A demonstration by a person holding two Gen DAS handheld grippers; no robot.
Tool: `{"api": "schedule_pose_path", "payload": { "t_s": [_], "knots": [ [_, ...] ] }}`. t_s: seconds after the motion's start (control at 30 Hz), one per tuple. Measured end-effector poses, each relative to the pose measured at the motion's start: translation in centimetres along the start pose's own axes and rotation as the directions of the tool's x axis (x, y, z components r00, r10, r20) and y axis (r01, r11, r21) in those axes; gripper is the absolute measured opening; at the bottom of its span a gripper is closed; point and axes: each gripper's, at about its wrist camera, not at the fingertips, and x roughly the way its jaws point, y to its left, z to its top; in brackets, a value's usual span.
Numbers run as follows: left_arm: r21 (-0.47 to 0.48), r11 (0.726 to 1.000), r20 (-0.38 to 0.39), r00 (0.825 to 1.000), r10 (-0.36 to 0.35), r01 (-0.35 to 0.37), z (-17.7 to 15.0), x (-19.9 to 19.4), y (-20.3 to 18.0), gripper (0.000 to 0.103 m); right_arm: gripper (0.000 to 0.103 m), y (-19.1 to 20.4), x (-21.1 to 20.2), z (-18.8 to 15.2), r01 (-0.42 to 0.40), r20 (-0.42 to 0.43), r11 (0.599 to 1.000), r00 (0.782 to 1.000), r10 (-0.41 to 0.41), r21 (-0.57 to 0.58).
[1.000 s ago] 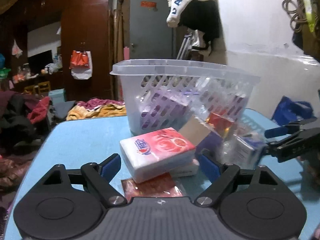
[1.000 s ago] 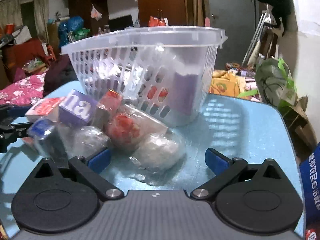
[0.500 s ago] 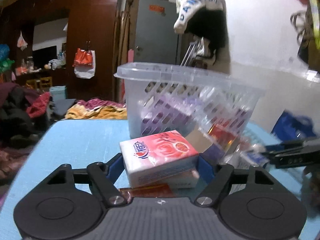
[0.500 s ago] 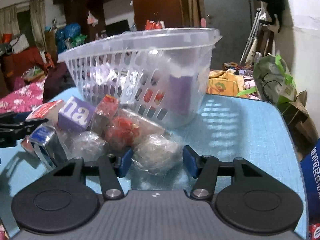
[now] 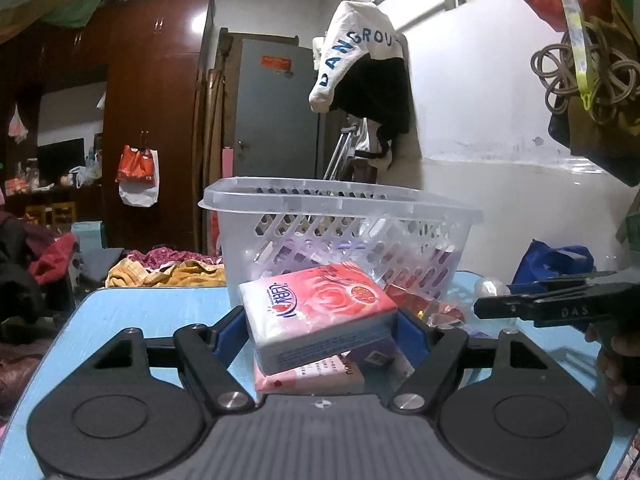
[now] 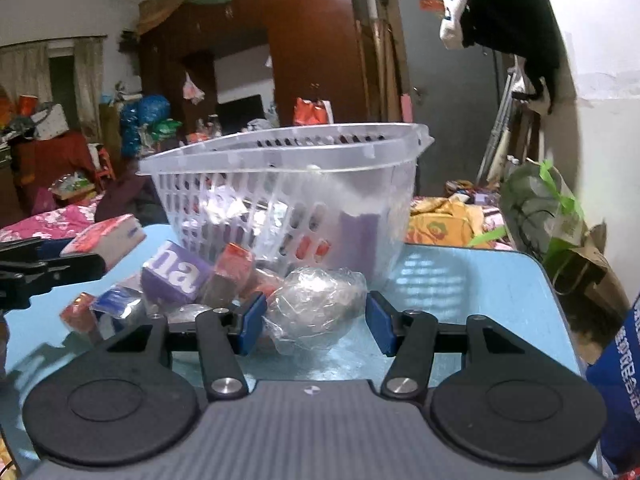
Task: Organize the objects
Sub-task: 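Grasp the pink tissue pack with the left tool while the right grasps a clear bag, then lift both held items over the white basket and open both tools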
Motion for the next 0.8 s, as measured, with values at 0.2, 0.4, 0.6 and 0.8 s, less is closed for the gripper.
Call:
{"api": "schedule_pose_path", "payload": {
  "t_s": [0.2, 0.4, 0.6, 0.8],
  "knots": [
    [0.018, 1.0, 0.012, 1.0, 0.007, -0.007, -0.1, -0.3, -0.3, 0.08, 0.058, 0.6, -0.7, -0.1, -0.034, 0.059, 0.999, 0.998, 0.036, -0.035],
    [0.006, 1.0, 0.026, 1.0, 0.015, -0.015, -0.2, -0.5, 0.0, 0.08, 0.058, 0.9, -1.1, -0.1, -0.05, 0.094, 0.997, 0.994, 0.054, -0.052],
    [0.0, 1.0, 0.038, 0.999, 0.017, -0.017, -0.2, -0.8, 0.2, 0.08, 0.058, 0.8, -1.0, -0.1, -0.05, 0.101, 0.998, 0.993, 0.055, -0.049],
    [-0.005, 1.0, 0.096, 0.995, 0.006, -0.005, -0.4, -1.7, -0.1, 0.08, 0.058, 1.1, -1.3, -0.3, -0.05, 0.119, 0.997, 0.991, 0.057, -0.062]
  ]
}}
